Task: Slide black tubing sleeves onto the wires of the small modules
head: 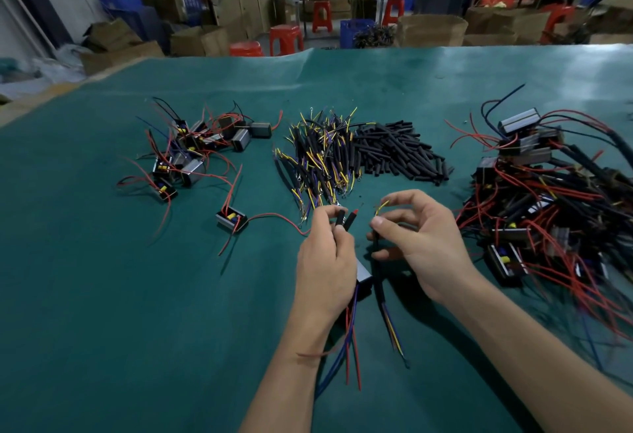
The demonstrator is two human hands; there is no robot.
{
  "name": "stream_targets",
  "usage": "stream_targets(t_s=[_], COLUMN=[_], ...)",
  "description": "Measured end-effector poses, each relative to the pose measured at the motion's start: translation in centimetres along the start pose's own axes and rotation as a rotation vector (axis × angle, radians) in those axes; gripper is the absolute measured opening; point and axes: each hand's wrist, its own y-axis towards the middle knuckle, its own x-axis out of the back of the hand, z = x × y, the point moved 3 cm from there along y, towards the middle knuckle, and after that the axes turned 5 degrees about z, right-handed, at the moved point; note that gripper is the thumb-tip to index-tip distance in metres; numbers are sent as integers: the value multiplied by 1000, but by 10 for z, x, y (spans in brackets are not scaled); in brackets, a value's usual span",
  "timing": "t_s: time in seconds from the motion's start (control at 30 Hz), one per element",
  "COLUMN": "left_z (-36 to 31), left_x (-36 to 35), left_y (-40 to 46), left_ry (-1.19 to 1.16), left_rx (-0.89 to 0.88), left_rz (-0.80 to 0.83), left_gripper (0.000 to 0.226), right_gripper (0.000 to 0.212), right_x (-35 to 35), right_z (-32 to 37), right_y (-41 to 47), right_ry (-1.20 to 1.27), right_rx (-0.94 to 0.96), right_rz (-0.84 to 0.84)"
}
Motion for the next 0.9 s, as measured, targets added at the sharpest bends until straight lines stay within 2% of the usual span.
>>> stream_targets(t_s=[0.1, 0.43, 0.8, 0.9], left_z=[-1, -1, 0, 1], left_x=[0, 1, 1, 0], left_y=[0, 1, -1, -1], left_ry=[2, 3, -42, -49], left_rx=[28, 14, -55, -58], left_rz=[0, -8, 44, 51], left_gripper=[24, 15, 31, 32], right_gripper=[35, 19, 15, 17], right_x=[-1, -2, 0, 2], right_z=[0, 2, 8, 8], right_y=[0, -2, -3, -2], right_ry=[8, 12, 130, 41], right_rx=[19, 2, -101, -50], right_rz=[-7, -8, 46, 71])
